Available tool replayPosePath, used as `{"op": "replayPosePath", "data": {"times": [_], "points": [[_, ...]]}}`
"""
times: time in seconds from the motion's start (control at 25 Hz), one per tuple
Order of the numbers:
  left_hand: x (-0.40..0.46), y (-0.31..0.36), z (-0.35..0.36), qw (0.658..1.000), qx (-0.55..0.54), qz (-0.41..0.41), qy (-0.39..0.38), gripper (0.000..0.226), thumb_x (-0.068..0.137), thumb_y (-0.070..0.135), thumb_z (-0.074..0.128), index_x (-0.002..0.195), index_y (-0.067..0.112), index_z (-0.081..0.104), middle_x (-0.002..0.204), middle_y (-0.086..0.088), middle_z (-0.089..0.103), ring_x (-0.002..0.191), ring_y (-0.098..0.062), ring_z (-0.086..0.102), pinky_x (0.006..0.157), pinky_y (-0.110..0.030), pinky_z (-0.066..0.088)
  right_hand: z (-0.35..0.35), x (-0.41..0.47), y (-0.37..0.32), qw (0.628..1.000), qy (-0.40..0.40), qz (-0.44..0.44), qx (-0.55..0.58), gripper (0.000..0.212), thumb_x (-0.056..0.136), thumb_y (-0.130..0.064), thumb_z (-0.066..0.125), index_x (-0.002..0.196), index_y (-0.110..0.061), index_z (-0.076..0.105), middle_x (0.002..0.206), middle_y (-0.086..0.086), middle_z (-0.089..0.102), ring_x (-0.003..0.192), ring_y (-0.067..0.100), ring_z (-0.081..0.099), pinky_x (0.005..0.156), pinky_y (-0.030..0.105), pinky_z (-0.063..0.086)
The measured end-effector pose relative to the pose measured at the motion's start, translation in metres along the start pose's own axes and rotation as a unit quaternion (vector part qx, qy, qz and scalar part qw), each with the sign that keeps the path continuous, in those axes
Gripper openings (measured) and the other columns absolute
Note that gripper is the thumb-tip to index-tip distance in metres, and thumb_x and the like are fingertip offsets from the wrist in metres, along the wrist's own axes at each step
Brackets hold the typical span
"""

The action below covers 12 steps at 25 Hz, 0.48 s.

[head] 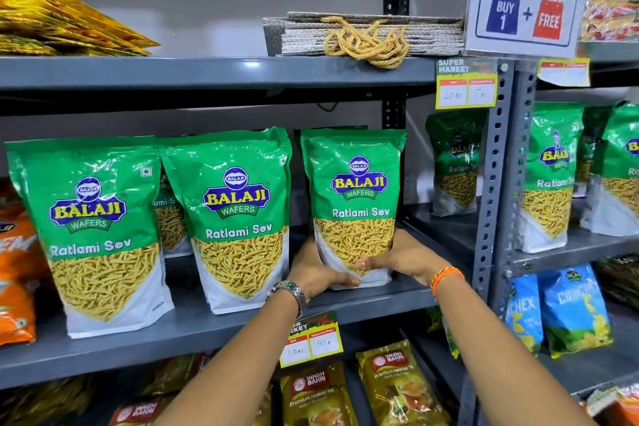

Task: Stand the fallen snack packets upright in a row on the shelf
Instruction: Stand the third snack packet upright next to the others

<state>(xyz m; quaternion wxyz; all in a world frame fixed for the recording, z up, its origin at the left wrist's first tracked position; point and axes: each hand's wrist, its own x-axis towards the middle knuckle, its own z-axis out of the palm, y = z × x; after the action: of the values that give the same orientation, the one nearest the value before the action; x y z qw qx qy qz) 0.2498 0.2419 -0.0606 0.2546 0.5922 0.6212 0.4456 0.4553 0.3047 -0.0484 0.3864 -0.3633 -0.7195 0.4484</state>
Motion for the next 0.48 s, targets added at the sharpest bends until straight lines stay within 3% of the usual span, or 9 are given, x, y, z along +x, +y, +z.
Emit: {"op": "replayPosePath", "data": {"times": [0.12,0.2,0.4,0.48], "points": [[0.002,-0.006,-0.007,0.999,0.000,0.010,-0.033,0.104,0.058,0.025,0.095,0.145,0.011,0.038,0.141,-0.003,0.053,0.126,-0.020,0.050,0.110,-0.037,0.043,-0.007,-0.006,0.007,1.000,0.012,-0.016,0.013,0.083,0.057,-0.004,0.096,0.132,-0.012,0.061,0.124,0.002,0.075,0.119,0.017,0.068,0.104,0.035,0.053],[0.004,-0.008,-0.010,0.999,-0.009,0.012,-0.042,0.097,0.065,0.017,0.091,0.145,0.010,0.039,0.143,-0.007,0.053,0.127,-0.022,0.051,0.111,-0.039,0.043,-0.009,-0.007,0.014,0.999,0.017,-0.018,0.036,0.084,0.060,0.002,0.093,0.135,-0.011,0.058,0.127,0.004,0.074,0.122,0.019,0.067,0.107,0.039,0.052],[0.003,-0.011,-0.010,0.998,-0.023,0.017,-0.051,0.098,0.069,0.012,0.089,0.149,0.010,0.035,0.149,-0.006,0.049,0.134,-0.021,0.046,0.114,-0.037,0.039,-0.007,-0.007,0.019,0.999,0.026,-0.021,0.036,0.079,0.065,0.002,0.090,0.135,-0.010,0.057,0.127,0.008,0.073,0.123,0.024,0.066,0.109,0.044,0.050],[0.004,-0.012,-0.011,0.998,-0.023,0.014,-0.055,0.100,0.069,0.013,0.089,0.151,0.009,0.033,0.150,-0.006,0.047,0.137,-0.022,0.045,0.115,-0.040,0.038,-0.007,-0.006,0.016,0.999,0.033,-0.021,0.014,0.079,0.064,-0.001,0.092,0.134,-0.012,0.057,0.124,0.002,0.075,0.120,0.018,0.068,0.106,0.038,0.052]]}}
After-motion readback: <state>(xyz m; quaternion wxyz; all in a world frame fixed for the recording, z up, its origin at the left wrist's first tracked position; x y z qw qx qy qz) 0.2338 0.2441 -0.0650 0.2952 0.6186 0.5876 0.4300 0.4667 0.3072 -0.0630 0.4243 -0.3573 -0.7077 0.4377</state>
